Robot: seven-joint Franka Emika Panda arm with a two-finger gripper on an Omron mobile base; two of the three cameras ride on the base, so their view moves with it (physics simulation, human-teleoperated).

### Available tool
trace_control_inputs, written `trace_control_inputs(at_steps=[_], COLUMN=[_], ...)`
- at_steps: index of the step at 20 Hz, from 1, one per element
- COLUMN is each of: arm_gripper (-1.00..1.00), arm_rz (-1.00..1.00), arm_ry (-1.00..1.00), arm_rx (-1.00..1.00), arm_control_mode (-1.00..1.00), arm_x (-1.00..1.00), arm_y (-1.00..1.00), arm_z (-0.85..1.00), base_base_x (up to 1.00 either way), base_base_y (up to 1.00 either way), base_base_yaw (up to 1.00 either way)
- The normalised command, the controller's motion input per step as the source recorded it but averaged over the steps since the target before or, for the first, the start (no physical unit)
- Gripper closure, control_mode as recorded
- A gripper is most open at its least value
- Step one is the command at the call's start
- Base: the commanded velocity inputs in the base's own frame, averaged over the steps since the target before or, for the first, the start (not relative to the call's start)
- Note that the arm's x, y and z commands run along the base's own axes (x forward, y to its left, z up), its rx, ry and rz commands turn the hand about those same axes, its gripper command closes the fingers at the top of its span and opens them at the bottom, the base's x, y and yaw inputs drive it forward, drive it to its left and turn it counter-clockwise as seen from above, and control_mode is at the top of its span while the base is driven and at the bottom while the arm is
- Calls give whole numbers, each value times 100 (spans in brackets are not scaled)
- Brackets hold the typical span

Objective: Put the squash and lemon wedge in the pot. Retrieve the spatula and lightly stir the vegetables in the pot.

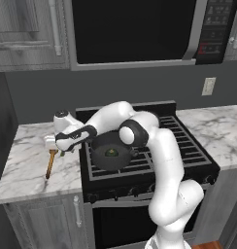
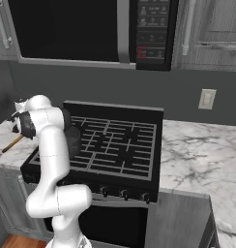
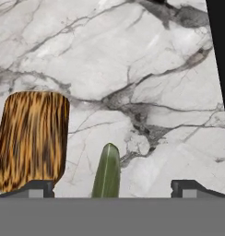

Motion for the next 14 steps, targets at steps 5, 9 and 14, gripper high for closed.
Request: trace_control_inputs(at_steps=[5,9,14], arm_gripper=[100,100,100], arm_rz=[-3,-6,-9], arm_ry=[3,7,8], arm_rx=[0,0,0], arm_control_mode=[-100,-100,-100], arm_x=[7,0,-8], arm_y=[1,0,0], arm_z=[-18,-29,-35], base_base_x=[0,0,0], base_base_y=[0,0,0], base_base_yaw=[0,0,0])
